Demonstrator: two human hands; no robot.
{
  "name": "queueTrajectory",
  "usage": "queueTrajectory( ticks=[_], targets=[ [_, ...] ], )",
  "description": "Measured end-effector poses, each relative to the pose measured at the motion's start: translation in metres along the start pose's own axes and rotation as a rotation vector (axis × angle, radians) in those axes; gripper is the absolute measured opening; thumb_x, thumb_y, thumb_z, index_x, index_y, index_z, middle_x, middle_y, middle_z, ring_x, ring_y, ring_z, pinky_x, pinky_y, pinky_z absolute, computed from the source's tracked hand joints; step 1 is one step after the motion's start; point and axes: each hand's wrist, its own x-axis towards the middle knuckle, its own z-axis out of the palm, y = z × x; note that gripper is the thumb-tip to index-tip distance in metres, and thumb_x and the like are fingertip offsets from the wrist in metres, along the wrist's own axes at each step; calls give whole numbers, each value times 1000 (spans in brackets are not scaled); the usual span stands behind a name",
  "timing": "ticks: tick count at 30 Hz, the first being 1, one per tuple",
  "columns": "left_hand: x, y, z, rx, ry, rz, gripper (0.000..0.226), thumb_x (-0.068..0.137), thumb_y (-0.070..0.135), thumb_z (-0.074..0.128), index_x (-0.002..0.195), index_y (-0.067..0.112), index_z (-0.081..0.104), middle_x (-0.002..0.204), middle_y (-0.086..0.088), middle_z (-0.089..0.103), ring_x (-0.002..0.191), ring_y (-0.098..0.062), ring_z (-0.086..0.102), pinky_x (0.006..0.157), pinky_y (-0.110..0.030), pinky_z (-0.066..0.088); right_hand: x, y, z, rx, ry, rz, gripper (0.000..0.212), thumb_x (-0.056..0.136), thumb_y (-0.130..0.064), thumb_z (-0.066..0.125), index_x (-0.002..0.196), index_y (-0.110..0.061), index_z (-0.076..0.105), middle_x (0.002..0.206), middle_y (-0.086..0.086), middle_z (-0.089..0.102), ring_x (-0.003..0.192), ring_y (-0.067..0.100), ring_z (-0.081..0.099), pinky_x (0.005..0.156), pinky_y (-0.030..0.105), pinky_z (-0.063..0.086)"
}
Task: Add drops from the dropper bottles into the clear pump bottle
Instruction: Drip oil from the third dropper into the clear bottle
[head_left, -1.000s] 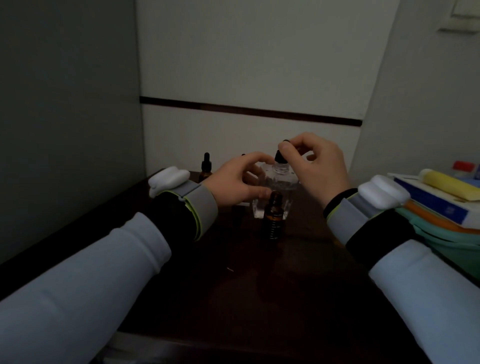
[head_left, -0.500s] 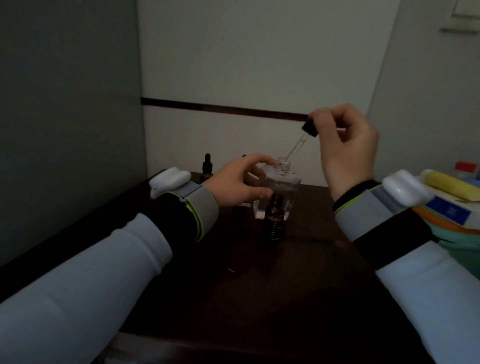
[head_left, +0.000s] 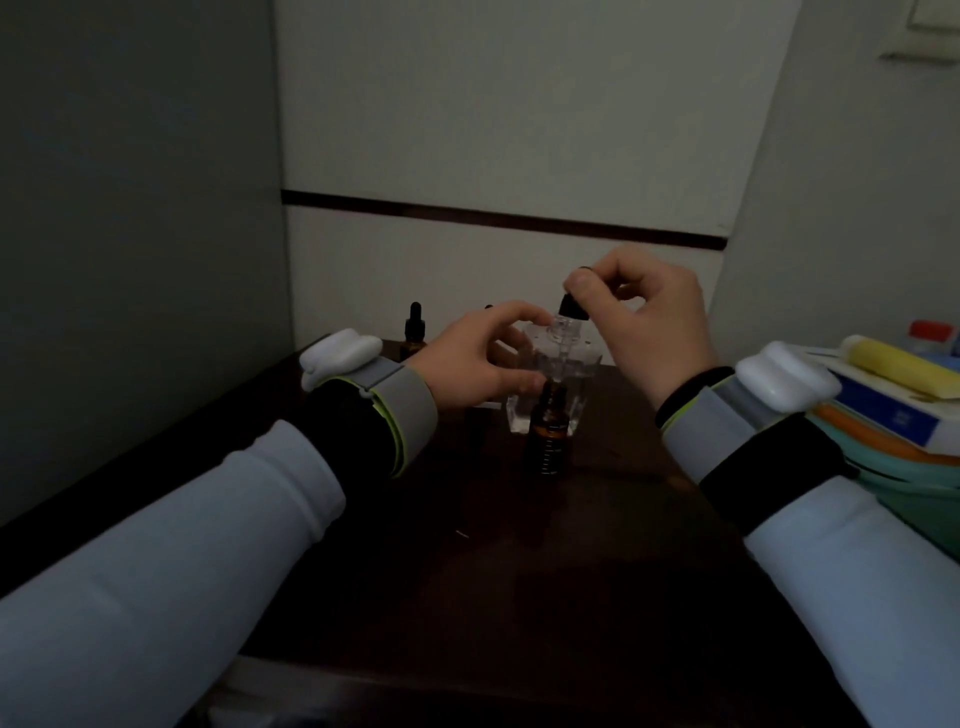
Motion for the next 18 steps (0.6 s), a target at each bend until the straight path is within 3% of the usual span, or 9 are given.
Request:
queueTrajectory(
  ticks=[6, 14, 18],
  targets=[
    [0, -1, 0, -5, 2, 6, 48, 81, 9, 71, 116, 31, 47, 115, -13, 55, 103, -24, 63, 82, -25, 53, -1, 0, -1, -12, -16, -6, 18, 81, -28, 60, 66, -18, 61, 63, -15, 55, 65, -3, 52, 69, 13, 37],
    [0, 0, 0, 25, 9, 9, 52, 81, 11, 71, 126, 24, 47, 113, -8, 53, 100, -19, 61, 74, -13, 51, -2, -1, 0, -25, -55, -28, 18, 81, -31, 58, 65, -22, 58, 63, -16, 55, 67, -2, 52, 69, 11, 35],
    [0, 0, -1, 24, 5, 3, 53, 81, 12, 72, 127, 25, 47, 114, -9, 55, 103, -19, 62, 78, -18, 51, -2, -2, -1, -29, -55, -24, 18, 80, -32, 58, 64, -24, 58, 63, -16, 55, 67, -2, 52, 69, 13, 35]
  ],
)
